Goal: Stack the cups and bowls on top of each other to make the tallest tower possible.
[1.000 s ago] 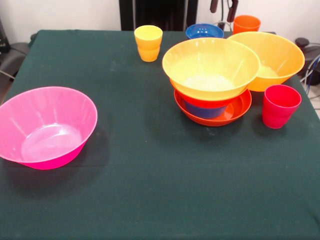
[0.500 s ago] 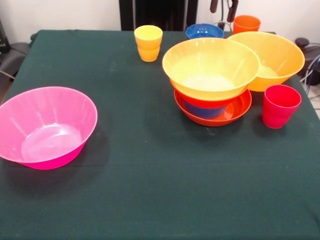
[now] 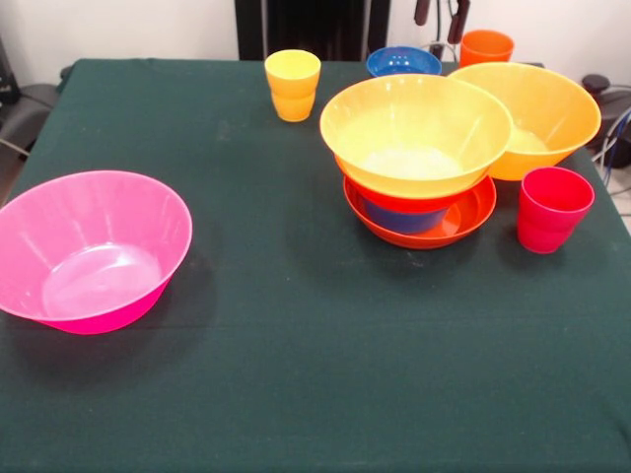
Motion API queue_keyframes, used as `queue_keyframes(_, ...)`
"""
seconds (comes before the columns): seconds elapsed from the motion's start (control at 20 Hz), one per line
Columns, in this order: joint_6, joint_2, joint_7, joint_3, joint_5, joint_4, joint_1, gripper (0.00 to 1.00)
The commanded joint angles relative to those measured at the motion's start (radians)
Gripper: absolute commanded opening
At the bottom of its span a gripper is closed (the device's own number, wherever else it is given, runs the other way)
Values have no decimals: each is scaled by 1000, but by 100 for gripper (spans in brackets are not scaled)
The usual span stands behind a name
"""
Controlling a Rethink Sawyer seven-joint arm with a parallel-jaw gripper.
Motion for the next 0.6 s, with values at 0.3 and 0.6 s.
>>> queue_keyframes(0.3, -59, 79, 71, 62, -37, 11, 1, 100)
queue_keyframes(0.6, -61, 80, 73, 62, -36, 12, 0, 100)
